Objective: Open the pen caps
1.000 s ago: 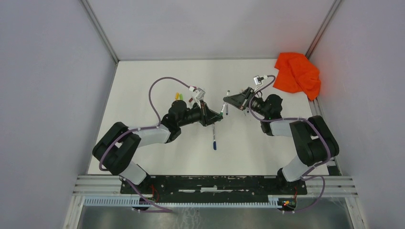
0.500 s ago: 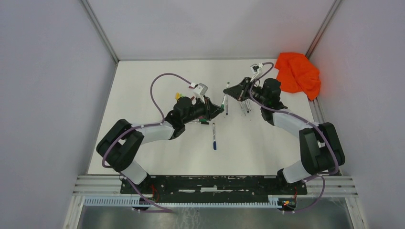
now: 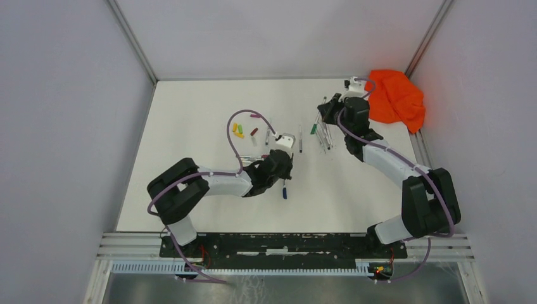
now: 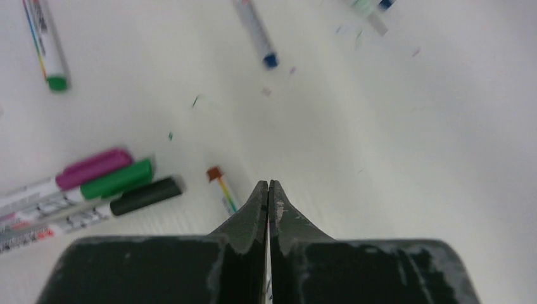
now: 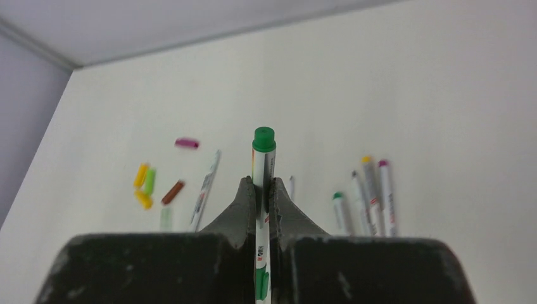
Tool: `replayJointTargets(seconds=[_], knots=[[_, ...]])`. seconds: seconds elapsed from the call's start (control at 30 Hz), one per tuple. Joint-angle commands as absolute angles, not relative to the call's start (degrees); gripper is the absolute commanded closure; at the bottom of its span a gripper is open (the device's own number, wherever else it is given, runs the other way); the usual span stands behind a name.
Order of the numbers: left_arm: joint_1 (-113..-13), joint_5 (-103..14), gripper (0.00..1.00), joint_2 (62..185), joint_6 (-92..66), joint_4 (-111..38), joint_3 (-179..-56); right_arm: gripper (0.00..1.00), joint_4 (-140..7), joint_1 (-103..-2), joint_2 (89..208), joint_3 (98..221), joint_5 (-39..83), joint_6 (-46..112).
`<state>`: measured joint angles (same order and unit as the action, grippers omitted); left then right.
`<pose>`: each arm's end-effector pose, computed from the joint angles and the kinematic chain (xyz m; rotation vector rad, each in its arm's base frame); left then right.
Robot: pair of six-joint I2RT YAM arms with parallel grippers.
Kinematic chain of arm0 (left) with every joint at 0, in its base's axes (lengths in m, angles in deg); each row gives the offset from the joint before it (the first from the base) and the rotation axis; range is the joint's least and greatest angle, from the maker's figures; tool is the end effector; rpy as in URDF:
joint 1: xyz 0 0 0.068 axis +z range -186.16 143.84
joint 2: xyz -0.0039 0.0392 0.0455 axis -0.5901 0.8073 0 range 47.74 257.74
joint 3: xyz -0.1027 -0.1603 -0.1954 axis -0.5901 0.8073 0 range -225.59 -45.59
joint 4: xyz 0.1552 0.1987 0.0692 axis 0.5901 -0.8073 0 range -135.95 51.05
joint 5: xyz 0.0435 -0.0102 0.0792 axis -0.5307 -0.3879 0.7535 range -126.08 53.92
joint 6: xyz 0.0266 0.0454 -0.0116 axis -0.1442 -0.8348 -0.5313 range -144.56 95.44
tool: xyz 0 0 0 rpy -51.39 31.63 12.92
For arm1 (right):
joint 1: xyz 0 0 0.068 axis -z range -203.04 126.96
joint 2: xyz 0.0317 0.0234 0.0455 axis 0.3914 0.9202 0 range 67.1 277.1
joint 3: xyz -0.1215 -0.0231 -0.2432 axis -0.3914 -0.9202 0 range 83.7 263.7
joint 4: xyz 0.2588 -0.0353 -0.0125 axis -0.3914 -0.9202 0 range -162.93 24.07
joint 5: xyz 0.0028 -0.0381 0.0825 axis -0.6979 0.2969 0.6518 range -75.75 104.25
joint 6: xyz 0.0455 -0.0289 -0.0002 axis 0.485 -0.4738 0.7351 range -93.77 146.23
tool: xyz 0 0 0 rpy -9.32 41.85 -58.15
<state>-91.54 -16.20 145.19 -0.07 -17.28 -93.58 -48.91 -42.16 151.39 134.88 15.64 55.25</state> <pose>0.2112 -0.2845 0.1781 0.3374 2.0367 -0.5194 0.3182 0.1112 0.2623 0.1463 1.8900 0.6025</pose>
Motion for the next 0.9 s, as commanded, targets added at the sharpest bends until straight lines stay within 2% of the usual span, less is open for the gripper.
replayJointTargets(seconds=[0.0,0.27,0.3,0.4,0.57,0.67,0.87], knots=[[-92.84,-6.63,0.98,147.22,-0.39,-25.94,-92.44,1.0,-41.76,-40.97,148.22,138.94,3.27,51.53],[-92.88,-8.17,0.98,142.62,-0.7,-24.08,-91.57,1.0,-42.89,-40.9,149.46,140.3,9.39,50.45],[-92.9,-8.7,0.94,141.41,-0.85,-23.61,-91.44,1.0,-43.12,-40.9,149.24,140.1,10.24,50.36],[-92.85,-10.44,0.74,137.64,-1.74,-22.96,-91.46,1.0,-43.23,-40.95,148.07,138.89,13.1,50.36],[-92.34,-15.73,0.53,132.82,-3.26,-22.6,-92.2,1.0,-43.66,-41.0,147.09,137.31,18.83,50.71],[-91.77,-18.68,0.46,132.04,-3.34,-23.27,-93.21,1.0,-43.03,-41.0,146.46,135.59,22.22,51.9],[-90.39,-24.93,0.4,132.86,-3.2,-21.66,-93.92,1.0,-41.56,-42.07,145.3,132.3,27.57,53.82]])
